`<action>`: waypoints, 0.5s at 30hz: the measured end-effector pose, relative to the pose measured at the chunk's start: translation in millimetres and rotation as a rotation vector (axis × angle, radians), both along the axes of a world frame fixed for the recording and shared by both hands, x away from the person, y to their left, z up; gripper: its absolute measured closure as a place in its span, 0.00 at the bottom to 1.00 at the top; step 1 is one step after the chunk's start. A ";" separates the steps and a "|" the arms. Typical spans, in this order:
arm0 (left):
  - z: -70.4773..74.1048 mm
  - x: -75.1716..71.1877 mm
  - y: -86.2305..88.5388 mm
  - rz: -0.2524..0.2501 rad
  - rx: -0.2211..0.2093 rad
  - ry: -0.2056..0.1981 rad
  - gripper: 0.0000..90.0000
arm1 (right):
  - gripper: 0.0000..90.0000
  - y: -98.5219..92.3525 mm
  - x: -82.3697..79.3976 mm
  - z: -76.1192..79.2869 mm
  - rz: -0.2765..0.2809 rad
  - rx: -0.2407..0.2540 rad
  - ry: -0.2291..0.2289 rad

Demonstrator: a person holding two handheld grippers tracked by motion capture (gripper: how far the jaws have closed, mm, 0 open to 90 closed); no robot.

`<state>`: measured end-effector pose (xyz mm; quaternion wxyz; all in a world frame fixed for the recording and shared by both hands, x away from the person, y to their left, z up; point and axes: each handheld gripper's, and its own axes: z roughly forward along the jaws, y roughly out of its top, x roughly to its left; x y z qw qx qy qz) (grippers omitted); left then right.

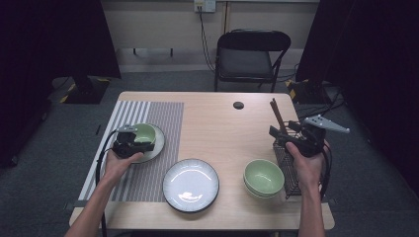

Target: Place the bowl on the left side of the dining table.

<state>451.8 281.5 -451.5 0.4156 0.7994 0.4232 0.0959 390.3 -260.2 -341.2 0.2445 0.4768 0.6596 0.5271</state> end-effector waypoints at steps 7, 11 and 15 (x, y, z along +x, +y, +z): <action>-0.9 -1.1 4.5 0.013 -0.033 0.009 0.81 | 0.21 -0.7 -0.9 1.0 0.006 0.003 -0.003; -0.6 -0.7 6.9 -0.005 -0.062 0.010 0.86 | 0.21 -0.8 -1.1 1.2 0.006 0.002 -0.003; -0.4 -1.0 7.3 -0.006 -0.061 0.007 0.87 | 0.21 -1.1 -1.0 1.2 0.006 0.003 -0.004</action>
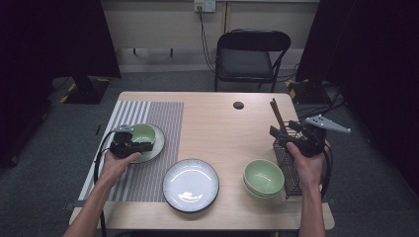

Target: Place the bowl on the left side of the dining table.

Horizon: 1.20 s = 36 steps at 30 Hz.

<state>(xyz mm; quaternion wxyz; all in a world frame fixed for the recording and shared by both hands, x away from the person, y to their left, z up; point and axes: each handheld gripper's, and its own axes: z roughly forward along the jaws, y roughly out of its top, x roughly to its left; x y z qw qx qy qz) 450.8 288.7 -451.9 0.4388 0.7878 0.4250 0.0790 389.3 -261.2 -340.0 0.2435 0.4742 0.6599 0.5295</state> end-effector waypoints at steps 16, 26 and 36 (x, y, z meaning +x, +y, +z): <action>-0.5 1.5 2.5 0.001 -0.001 -0.011 0.87 | 0.21 -0.6 0.1 0.1 -0.005 0.002 0.000; -2.1 2.2 1.1 -0.005 -0.020 -0.010 0.87 | 0.21 -0.8 -0.4 1.3 -0.002 0.002 -0.007; -2.1 2.2 2.2 -0.004 -0.025 -0.002 0.84 | 0.21 -2.7 -1.5 2.5 -0.007 0.004 -0.008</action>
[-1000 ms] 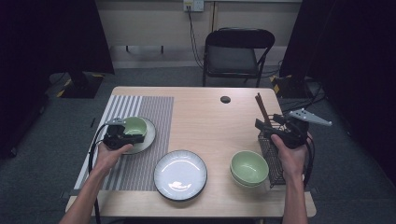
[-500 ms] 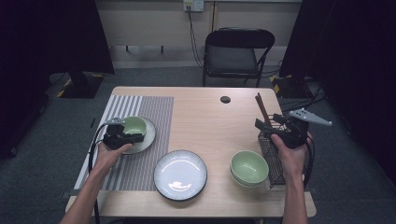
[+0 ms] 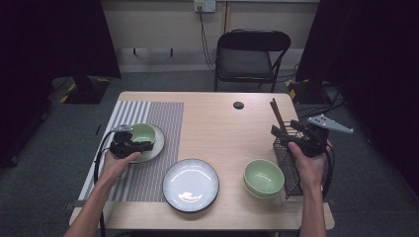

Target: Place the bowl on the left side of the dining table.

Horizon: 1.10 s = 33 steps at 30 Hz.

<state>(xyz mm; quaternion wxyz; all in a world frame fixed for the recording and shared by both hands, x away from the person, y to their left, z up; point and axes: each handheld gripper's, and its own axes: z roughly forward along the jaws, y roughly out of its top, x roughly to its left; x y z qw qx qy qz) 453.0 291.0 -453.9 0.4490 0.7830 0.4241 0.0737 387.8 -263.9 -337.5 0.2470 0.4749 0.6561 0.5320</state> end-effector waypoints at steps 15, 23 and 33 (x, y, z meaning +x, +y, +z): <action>16.7 -17.0 12.0 0.039 0.005 -0.049 0.63 | 0.29 -2.1 -1.1 1.0 0.029 0.002 0.004; 18.4 -36.4 12.6 0.034 0.025 -0.061 0.53 | 0.34 -2.8 -2.3 1.0 0.042 0.007 0.018; 26.1 -59.0 11.8 0.039 0.060 -0.086 0.43 | 0.41 -8.2 -11.0 4.0 0.038 -0.029 0.040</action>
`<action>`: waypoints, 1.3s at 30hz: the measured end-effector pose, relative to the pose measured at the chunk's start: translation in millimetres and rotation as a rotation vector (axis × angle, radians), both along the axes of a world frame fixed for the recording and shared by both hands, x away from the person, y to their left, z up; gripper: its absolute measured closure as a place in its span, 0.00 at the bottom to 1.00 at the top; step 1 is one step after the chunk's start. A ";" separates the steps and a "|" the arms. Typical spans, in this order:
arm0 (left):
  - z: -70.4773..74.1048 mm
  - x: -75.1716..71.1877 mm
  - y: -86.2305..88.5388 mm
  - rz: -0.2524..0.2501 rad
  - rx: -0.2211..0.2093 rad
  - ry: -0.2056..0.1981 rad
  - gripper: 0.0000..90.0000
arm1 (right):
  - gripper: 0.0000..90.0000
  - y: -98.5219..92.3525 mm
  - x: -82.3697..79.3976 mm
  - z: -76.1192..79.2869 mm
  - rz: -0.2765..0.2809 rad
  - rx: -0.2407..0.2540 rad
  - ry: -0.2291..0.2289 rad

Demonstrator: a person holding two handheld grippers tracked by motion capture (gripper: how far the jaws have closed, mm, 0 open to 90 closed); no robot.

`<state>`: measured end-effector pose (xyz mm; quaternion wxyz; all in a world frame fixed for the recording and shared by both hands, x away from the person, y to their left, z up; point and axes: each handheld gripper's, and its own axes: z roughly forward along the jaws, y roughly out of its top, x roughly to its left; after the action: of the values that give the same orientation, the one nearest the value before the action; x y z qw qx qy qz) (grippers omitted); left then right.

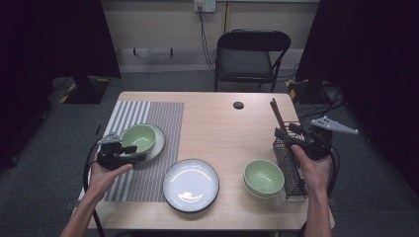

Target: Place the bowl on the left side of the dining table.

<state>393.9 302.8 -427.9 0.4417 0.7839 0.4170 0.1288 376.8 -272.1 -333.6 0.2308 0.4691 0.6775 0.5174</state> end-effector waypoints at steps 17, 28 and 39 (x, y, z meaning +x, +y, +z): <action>-35.5 -27.5 -0.7 -0.027 -0.024 0.044 0.21 | 0.57 -20.8 -18.4 -8.8 -0.041 -0.015 0.046; -65.1 -32.0 -8.0 0.013 0.149 0.076 0.25 | 0.66 -19.4 -18.4 -13.6 -0.036 -0.039 0.075; -73.5 -35.1 -10.9 -0.021 0.202 -0.025 0.19 | 0.75 -19.7 -17.8 -15.4 -0.029 -0.049 0.093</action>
<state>358.8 291.9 -501.4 0.3667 0.8270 0.3882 0.1755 359.0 -291.9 -349.0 0.2181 0.4967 0.6929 0.4750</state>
